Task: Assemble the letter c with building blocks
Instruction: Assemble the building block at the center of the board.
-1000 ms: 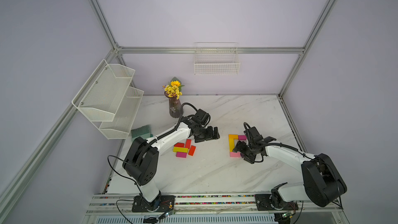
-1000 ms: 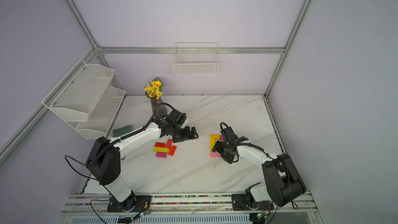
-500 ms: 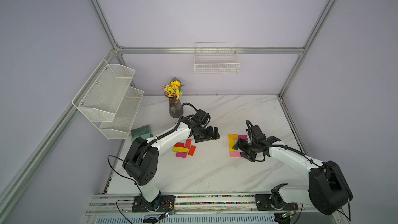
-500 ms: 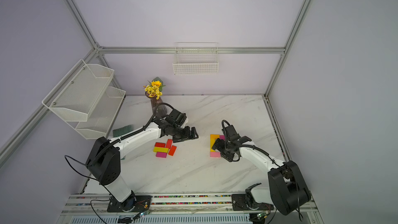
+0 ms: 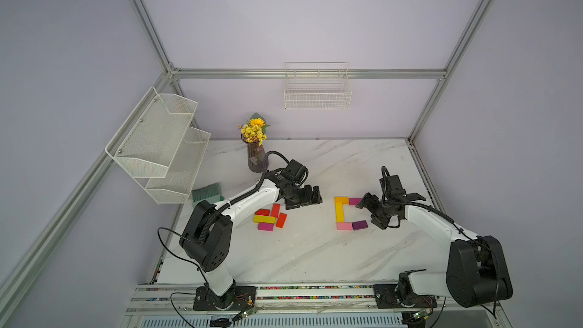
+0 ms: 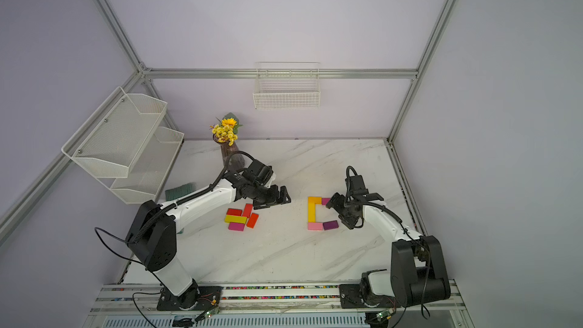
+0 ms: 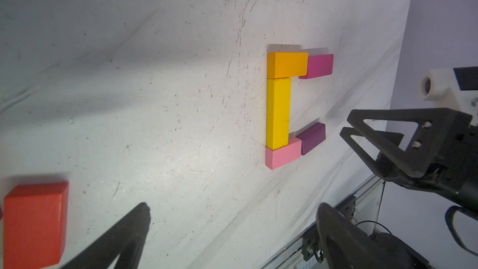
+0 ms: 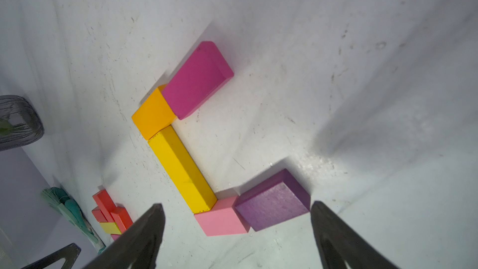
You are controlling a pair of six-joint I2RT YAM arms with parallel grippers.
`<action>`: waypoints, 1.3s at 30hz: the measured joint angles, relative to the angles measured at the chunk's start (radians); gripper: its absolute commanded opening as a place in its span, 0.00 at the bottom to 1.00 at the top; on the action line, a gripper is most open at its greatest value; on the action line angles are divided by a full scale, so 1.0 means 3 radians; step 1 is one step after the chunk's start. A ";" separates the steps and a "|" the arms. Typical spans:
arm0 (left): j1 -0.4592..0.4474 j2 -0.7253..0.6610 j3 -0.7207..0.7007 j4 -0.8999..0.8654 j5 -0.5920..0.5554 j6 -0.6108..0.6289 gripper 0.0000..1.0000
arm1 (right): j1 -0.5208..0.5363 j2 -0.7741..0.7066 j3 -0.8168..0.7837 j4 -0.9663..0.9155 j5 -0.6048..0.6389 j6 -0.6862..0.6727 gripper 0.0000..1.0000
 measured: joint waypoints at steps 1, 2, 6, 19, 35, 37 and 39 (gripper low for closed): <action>0.0000 0.0000 0.0001 0.0000 0.0006 -0.0005 1.00 | -0.0011 0.0039 0.0005 -0.0003 -0.0003 -0.0028 0.91; 0.0000 0.0000 0.0006 -0.0003 0.0014 -0.0017 1.00 | -0.0015 0.0084 0.0008 -0.0003 -0.0005 -0.0056 0.91; 0.0000 0.0005 0.0053 -0.0005 0.0033 -0.0067 1.00 | -0.0034 0.0243 0.0009 -0.0003 -0.0025 -0.0170 0.91; -0.0001 0.0098 0.0118 0.0014 0.0092 -0.0128 1.00 | -0.0067 0.0416 0.0008 0.0100 -0.0120 -0.0277 0.91; -0.0001 0.0132 0.0118 0.0053 0.0120 -0.0148 1.00 | -0.0069 0.0319 -0.0118 0.0235 -0.0285 -0.0247 0.89; -0.0003 0.0136 0.0118 0.0062 0.0120 -0.0148 1.00 | -0.0069 0.0298 -0.0134 0.0230 -0.0290 -0.0239 0.89; -0.0003 0.0137 0.0118 0.0065 0.0120 -0.0148 1.00 | -0.0069 0.0278 -0.0139 0.0224 -0.0291 -0.0238 0.89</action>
